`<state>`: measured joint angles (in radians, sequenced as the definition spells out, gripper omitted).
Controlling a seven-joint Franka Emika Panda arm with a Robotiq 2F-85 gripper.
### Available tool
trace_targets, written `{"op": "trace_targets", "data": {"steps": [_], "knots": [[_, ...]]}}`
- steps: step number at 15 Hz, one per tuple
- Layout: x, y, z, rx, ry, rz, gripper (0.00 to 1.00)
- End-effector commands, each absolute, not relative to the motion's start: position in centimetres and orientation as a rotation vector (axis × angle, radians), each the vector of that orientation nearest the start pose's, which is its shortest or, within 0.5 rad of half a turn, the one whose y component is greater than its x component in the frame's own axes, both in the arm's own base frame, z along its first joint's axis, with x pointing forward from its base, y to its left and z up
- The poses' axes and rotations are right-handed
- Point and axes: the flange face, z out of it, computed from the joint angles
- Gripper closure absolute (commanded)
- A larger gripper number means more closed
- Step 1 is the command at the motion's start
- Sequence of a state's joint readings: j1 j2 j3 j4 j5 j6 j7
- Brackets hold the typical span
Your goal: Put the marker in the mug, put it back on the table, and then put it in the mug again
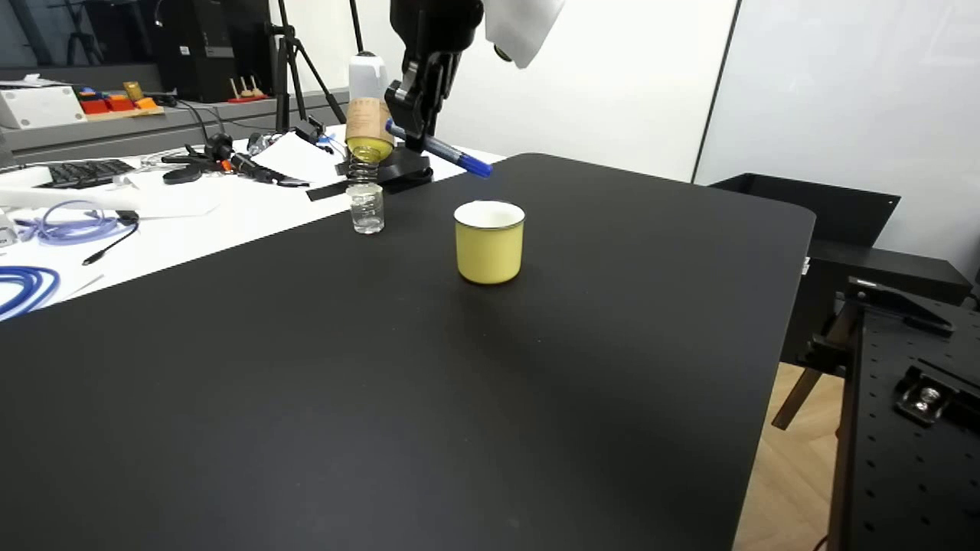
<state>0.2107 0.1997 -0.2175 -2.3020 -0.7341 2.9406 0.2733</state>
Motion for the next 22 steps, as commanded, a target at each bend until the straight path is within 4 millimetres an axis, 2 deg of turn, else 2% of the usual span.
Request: {"op": "trace_targets", "data": {"steps": [1, 9, 15, 16, 17, 19, 22], "knots": [[56.0, 3.4, 29.0, -3.268, -0.617, -0.81, 0.95], [56.3, 2.7, 24.7, -3.242, -0.569, -0.757, 0.95], [57.0, 2.1, 23.5, -3.238, -0.542, -0.76, 0.95], [57.1, 1.8, 23.6, -3.248, -0.541, -0.76, 0.76], [57.1, 1.2, 23.7, -3.261, -0.529, -0.762, 0.52], [56.9, 0.1, 23.9, -3.279, -0.495, -0.748, 0.5], [56.4, -1.0, 24.2, -3.282, -0.429, -0.721, 0.31]]}}
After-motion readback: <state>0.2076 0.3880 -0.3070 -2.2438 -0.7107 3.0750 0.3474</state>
